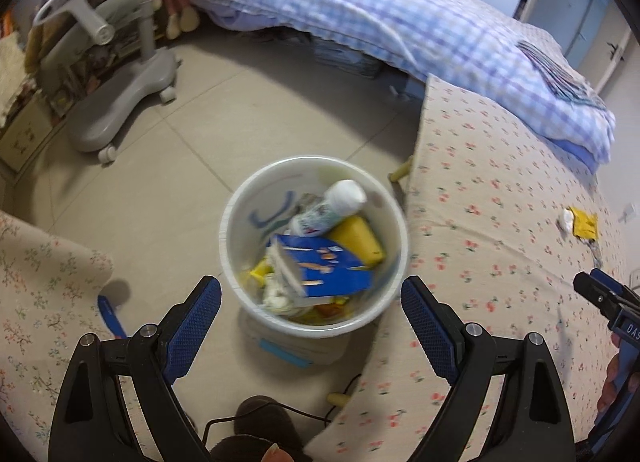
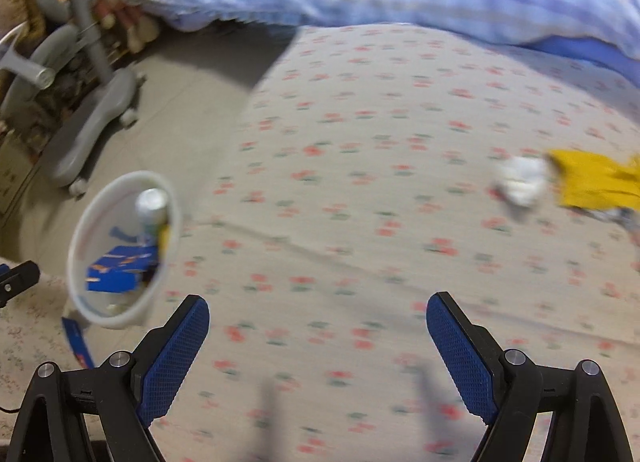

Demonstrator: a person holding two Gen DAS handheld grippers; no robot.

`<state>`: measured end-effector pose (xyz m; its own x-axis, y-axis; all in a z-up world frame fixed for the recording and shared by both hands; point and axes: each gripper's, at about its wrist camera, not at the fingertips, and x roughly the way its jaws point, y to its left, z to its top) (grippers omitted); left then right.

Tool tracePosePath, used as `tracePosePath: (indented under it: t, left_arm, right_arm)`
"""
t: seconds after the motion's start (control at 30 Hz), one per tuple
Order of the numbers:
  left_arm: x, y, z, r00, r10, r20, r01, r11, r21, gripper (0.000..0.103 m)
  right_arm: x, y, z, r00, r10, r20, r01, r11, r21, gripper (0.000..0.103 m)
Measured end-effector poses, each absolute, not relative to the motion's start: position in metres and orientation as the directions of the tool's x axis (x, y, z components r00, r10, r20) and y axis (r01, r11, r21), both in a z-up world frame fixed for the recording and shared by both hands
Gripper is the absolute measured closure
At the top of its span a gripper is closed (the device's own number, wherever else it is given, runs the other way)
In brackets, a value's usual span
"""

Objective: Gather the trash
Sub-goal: 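Grasp the white tissue with left gripper while right gripper grasps yellow snack wrapper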

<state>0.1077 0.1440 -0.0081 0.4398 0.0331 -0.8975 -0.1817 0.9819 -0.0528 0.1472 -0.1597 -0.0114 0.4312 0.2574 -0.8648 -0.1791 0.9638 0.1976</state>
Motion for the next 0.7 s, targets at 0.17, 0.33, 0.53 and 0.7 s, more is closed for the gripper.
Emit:
tracePosePath:
  t: [0.17, 0.33, 0.53, 0.7]
  left_arm:
    - [0.119, 0.107, -0.006, 0.44, -0.004, -0.898, -0.132, 0.989, -0.07, 0.01]
    - [0.132, 0.069, -0.006, 0.437, -0.028, -0.899, -0.081, 0.994, -0.071, 0.01]
    - [0.154, 0.012, -0.014, 0.417, -0.059, -0.907, -0.015, 0.997, -0.072, 0.01]
    - [0.173, -0.041, -0.023, 0.407, -0.093, -0.909, 0.051, 0.996, -0.079, 0.01]
  right_arm:
    - [0.149, -0.217, -0.012, 0.445, 0.209, -0.871, -0.088, 0.978, 0.191, 0.012]
    - [0.157, -0.266, -0.017, 0.453, 0.163, -0.876, 0.0, 0.983, 0.183, 0.012]
    - [0.167, -0.325, -0.024, 0.466, 0.098, -0.879, 0.112, 0.979, 0.169, 0.012]
    - [0.175, -0.366, -0.03, 0.47, 0.045, -0.882, 0.201, 0.967, 0.156, 0.012]
